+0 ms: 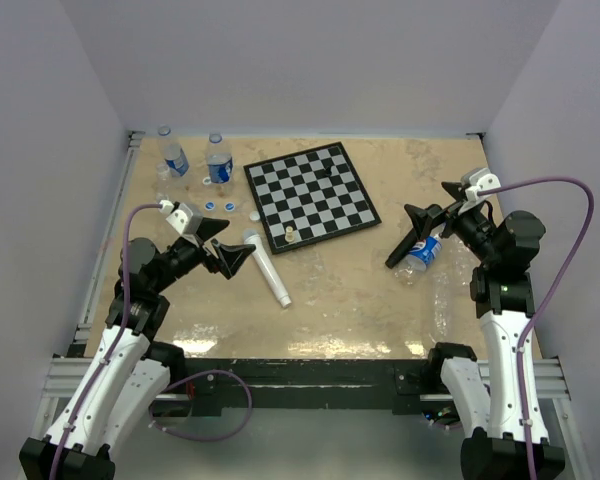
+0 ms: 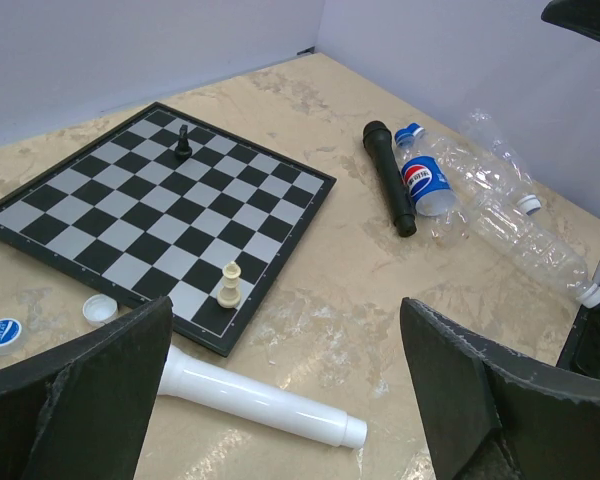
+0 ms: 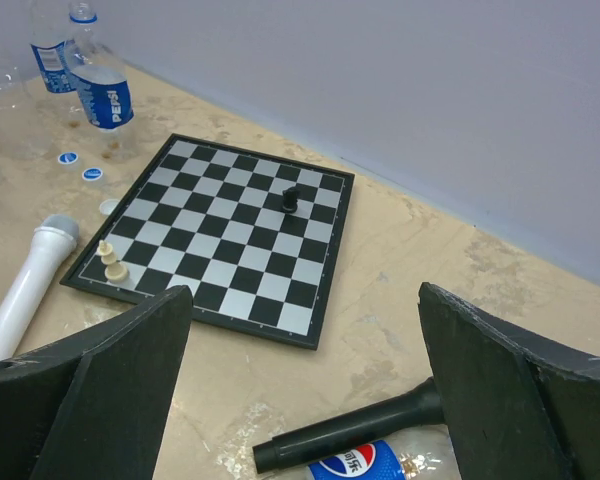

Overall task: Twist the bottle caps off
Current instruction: Pick up the plastic bottle from the corner of the board.

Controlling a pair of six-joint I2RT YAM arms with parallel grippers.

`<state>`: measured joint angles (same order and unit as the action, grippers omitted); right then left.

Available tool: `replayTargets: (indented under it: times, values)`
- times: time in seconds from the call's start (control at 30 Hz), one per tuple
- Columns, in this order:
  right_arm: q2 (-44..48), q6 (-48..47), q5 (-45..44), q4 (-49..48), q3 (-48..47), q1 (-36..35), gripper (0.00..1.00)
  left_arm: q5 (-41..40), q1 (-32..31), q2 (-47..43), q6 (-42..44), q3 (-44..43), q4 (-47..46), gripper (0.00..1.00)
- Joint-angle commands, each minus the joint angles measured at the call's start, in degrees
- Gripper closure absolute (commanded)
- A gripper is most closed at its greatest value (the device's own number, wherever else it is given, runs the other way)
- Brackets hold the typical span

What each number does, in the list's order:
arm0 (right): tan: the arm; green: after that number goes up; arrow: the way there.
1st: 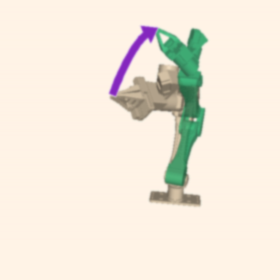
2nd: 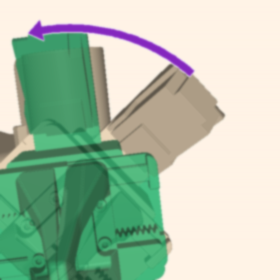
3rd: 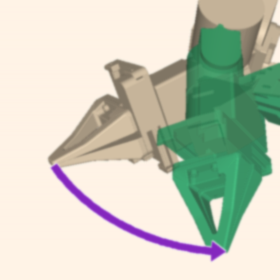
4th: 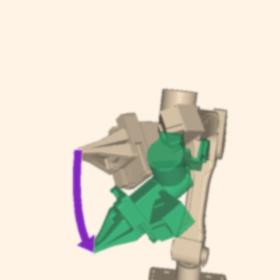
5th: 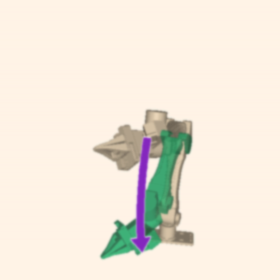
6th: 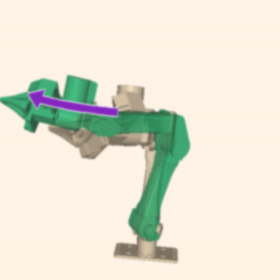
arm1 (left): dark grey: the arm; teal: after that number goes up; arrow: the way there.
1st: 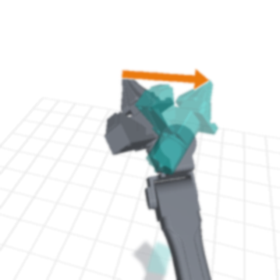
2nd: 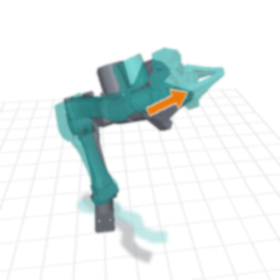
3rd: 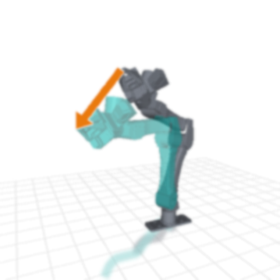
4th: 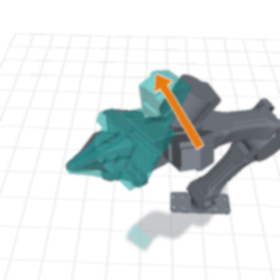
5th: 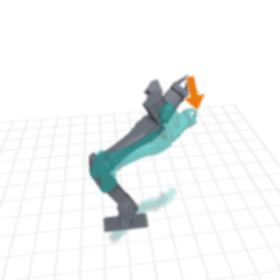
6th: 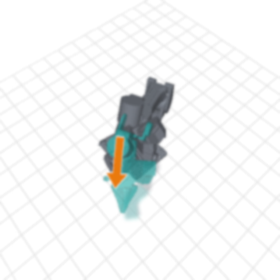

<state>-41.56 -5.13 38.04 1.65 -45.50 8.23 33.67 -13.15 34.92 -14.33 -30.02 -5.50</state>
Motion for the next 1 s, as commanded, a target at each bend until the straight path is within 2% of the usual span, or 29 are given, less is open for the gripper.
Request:
replayTargets:
  times: [0.0, 0.5, 0.6, 0.67, 0.73, 0.83, 0.97]
  values:
    - [0.69, 0.55, -0.51, -1.74, -1.09, 0.30, 0.02, 0.69, 0.32, -0.38, -0.35, 0.49, -2.15, 0.00]
    - [0.96, 0.38, -0.07, -1.74, -0.91, 0.30, 0.02, 0.69, 0.31, -0.55, -0.35, 0.58, -2.06, 0.00]
    - [0.78, -2.68, 1.85, -0.17, -0.47, 0.38, 0.02, 0.78, 0.31, -0.55, -0.35, 0.58, -2.15, 0.00]
    - [-0.01, -8.73, 5.35, 2.11, -1.34, 0.30, 0.02, 0.70, 0.31, -0.55, -0.44, 0.58, -2.15, 0.00]
    - [-1.58, -19.00, 8.96, 8.52, -4.32, 0.30, 0.02, 0.69, 0.23, -0.55, -0.44, 0.58, -2.15, 0.00]
    - [-6.15, -30.79, 11.00, 20.20, -11.08, 0.21, 0.02, 0.70, 0.23, -0.73, -0.44, 0.58, -2.06, 0.00]
    - [-13.36, -51.24, 12.15, 39.08, -18.56, 0.30, 0.02, 0.52, 0.23, -1.34, -0.44, 0.58, -1.97, 0.00]
